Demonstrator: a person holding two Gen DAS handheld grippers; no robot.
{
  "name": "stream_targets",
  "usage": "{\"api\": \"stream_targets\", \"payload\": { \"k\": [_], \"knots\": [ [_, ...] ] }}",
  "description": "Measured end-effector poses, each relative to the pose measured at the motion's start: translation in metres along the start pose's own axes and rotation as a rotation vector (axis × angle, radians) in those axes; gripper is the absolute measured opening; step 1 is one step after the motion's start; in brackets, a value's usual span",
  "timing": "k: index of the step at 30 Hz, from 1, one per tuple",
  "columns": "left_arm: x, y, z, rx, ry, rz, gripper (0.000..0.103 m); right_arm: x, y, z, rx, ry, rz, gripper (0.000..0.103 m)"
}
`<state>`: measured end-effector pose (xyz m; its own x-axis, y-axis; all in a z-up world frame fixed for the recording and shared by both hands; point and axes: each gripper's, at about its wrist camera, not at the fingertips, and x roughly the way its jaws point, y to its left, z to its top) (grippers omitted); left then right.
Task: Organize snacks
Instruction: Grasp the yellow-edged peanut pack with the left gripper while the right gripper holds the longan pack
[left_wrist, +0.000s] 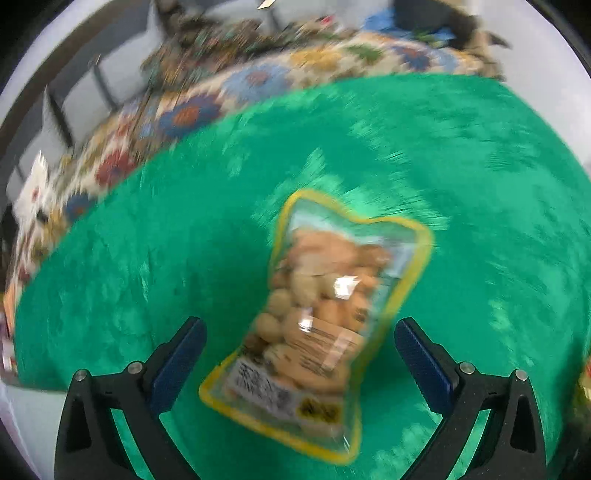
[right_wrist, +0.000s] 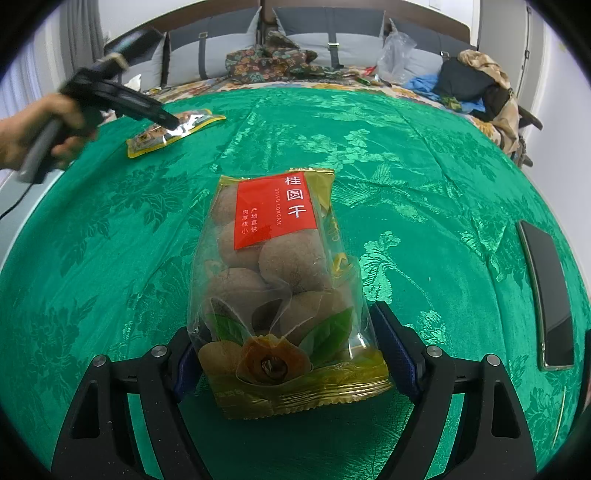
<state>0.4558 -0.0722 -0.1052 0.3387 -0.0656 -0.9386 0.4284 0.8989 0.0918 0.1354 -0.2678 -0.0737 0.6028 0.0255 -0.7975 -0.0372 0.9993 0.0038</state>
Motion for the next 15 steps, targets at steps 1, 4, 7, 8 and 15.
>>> {"api": "stream_targets", "payload": {
  "k": [1, 4, 7, 8, 15],
  "knots": [
    [0.003, 0.008, 0.001, -0.060, -0.009, -0.049, 0.103, 0.001, 0.000, 0.001, 0.000, 0.000, 0.000, 0.085],
    [-0.002, 0.022, -0.003, -0.166, -0.075, -0.095, 0.074, 0.002, 0.000, 0.001, 0.000, 0.000, -0.001, 0.085],
    [-0.011, 0.026, -0.015, -0.204, -0.103, -0.108, 0.057, 0.002, 0.001, 0.001, 0.000, 0.000, -0.002, 0.085],
    [-0.013, 0.026, -0.021, -0.209, -0.103, -0.095, 0.057, 0.001, 0.001, 0.000, 0.000, 0.000, -0.002, 0.085],
    [-0.054, 0.013, -0.139, -0.291, -0.098, -0.059, 0.057, 0.001, 0.001, 0.000, 0.000, 0.000, -0.002, 0.085]
  ]
}}
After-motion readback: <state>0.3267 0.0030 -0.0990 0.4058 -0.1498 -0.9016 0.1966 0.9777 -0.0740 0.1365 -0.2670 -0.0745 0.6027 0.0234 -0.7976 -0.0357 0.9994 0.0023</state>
